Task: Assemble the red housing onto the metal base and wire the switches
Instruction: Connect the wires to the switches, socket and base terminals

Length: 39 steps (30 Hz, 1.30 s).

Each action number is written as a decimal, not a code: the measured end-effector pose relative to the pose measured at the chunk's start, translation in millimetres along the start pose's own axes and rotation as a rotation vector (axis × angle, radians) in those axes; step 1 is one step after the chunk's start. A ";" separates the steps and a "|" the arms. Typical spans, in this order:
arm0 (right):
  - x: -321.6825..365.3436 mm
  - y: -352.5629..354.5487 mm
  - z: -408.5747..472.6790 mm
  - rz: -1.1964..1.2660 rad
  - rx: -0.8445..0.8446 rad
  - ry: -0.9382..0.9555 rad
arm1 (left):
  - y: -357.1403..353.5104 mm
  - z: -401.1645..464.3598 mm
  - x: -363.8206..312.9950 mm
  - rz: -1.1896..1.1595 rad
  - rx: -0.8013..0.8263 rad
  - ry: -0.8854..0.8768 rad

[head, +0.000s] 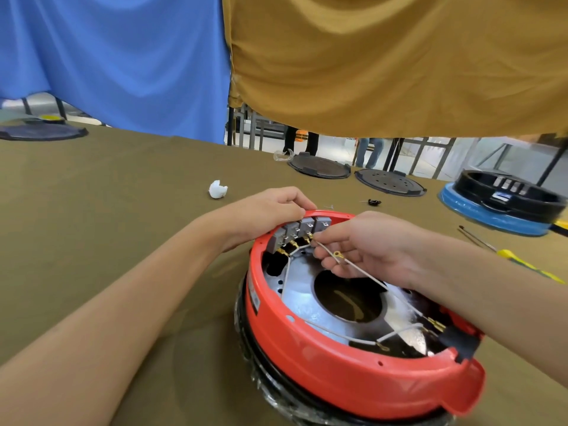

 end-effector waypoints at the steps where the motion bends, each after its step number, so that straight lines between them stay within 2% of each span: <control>1: -0.2 -0.3 0.5 -0.001 0.004 -0.005 | 0.1 0.3 0.1 -0.005 0.000 -0.001; 25: 1.7 -9.8 5.8 0.089 -0.052 -0.006 | 0.4 -1.9 -3.6 0.034 0.021 -0.013; 28: 4.5 0.4 -1.1 -0.002 -0.097 0.054 | -1.3 -1.7 -2.4 0.014 0.023 0.000; 31: 11.5 15.7 -11.8 -0.151 -0.227 0.183 | -1.2 -2.4 -2.7 0.013 0.027 0.006; 36: 27.4 11.1 -22.3 -0.639 -0.473 0.406 | -1.7 -2.4 -4.4 0.003 0.022 -0.007; 39: 34.0 2.6 -21.0 -0.738 -0.544 0.489 | -2.7 -3.6 -5.5 -0.010 0.028 0.005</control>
Point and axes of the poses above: each hand's wrist, its own z-axis towards the middle knuckle, its own y-axis out of the back of the hand, x = y × z, the point moved 6 cm from there along z, towards the middle knuckle, and after that the axes turned 12 degrees about -y, right-handed, at the moved point
